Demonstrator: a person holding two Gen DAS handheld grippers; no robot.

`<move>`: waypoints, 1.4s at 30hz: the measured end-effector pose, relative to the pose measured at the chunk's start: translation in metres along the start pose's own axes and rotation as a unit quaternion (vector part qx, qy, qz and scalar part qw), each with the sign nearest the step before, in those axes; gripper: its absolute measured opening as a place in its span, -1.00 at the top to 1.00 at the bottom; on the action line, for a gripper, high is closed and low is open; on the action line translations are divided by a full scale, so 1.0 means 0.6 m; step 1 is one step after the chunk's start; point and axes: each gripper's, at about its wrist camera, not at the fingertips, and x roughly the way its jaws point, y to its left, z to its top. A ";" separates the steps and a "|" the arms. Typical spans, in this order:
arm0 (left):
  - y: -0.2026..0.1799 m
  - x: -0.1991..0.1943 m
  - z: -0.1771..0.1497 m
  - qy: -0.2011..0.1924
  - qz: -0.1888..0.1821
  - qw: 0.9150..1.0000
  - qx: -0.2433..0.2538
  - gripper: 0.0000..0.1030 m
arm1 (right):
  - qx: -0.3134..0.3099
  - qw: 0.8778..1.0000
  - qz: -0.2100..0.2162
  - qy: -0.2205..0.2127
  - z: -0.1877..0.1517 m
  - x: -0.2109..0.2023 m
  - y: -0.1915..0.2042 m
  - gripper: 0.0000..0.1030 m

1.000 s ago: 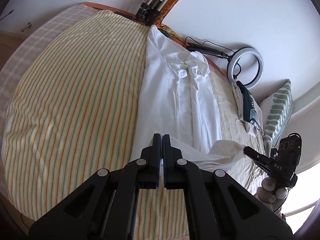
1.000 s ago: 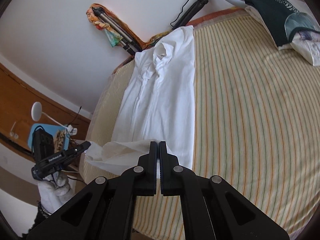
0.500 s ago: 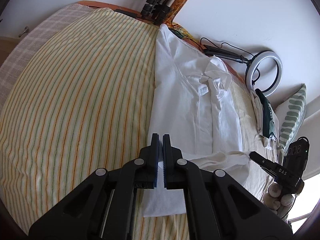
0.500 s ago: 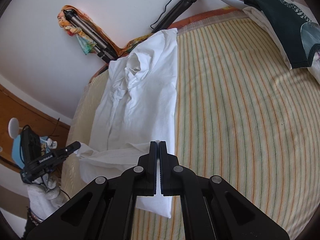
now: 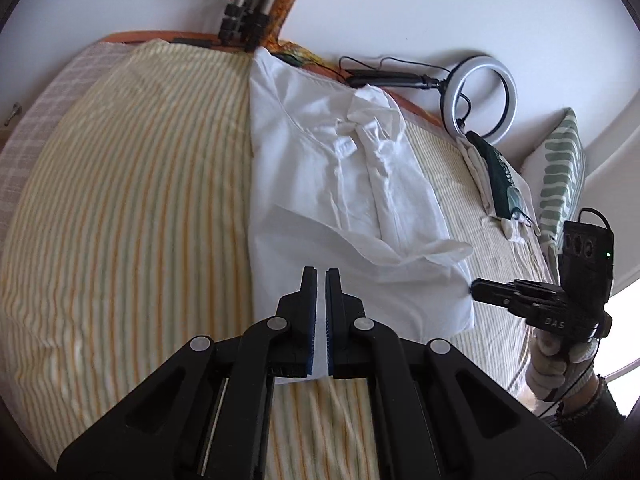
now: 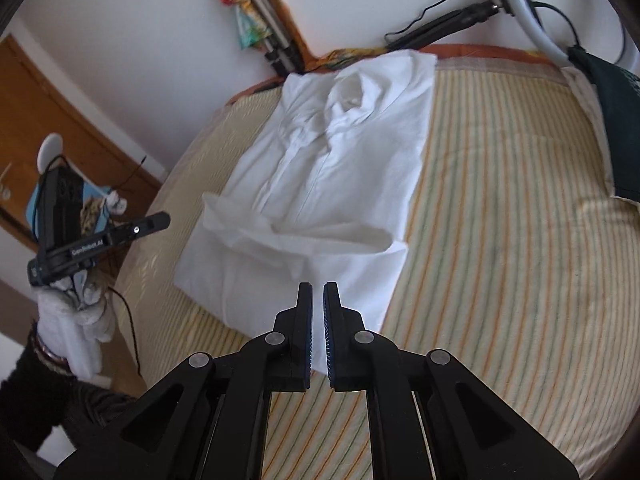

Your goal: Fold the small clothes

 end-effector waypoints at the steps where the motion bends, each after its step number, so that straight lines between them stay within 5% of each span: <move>1: -0.006 0.009 -0.002 0.009 -0.007 1.000 0.002 1.00 | -0.002 1.000 -0.002 0.004 0.001 0.013 0.002 0.88; 5: -0.029 0.045 0.000 0.027 -0.014 0.999 0.012 1.00 | 0.010 1.000 -0.017 -0.007 0.022 0.038 -0.002 0.88; 8: -0.028 0.073 0.011 0.020 0.016 1.000 0.000 1.00 | 0.027 0.998 -0.034 -0.035 0.041 0.038 -0.013 0.88; 11: -0.019 0.087 0.023 0.004 0.062 0.998 0.000 1.00 | 0.039 0.996 -0.057 -0.057 0.049 0.031 -0.023 0.57; 16: 0.019 0.051 0.033 -0.033 0.091 0.995 -0.032 1.00 | 0.024 0.994 -0.089 -0.056 0.033 0.003 -0.025 0.33; 20: 0.047 0.012 0.009 -0.033 0.084 0.995 -0.040 0.98 | 0.038 0.995 -0.072 -0.051 -0.004 -0.028 -0.035 0.17; 22: 0.060 -0.001 -0.012 -0.020 0.072 0.996 -0.046 0.53 | 0.055 0.996 -0.051 -0.043 -0.028 -0.038 -0.042 0.17; 24: 0.073 -0.010 -0.033 -0.010 0.053 0.997 -0.063 0.31 | 0.063 0.997 -0.027 -0.037 -0.050 -0.046 -0.044 0.17; 31: 0.088 0.000 -0.075 0.022 0.028 0.995 -0.091 0.31 | 0.043 0.999 -0.013 -0.015 -0.077 -0.026 -0.028 0.17; 34: 0.079 0.004 -0.075 0.032 0.003 0.995 -0.092 0.54 | 0.034 0.999 -0.004 -0.009 -0.071 -0.009 -0.020 0.34; 36: 0.065 0.010 -0.075 0.040 0.004 0.997 -0.072 0.94 | 0.024 1.000 -0.003 -0.002 -0.068 0.000 -0.011 0.76; 38: 0.050 0.007 -0.074 0.036 0.017 0.998 -0.049 1.00 | 0.017 1.000 -0.016 -0.003 -0.063 0.003 -0.005 0.93; 42: 0.051 -0.023 -0.069 0.017 0.018 0.998 -0.055 1.00 | 0.011 1.000 -0.020 -0.021 -0.053 -0.031 0.001 0.97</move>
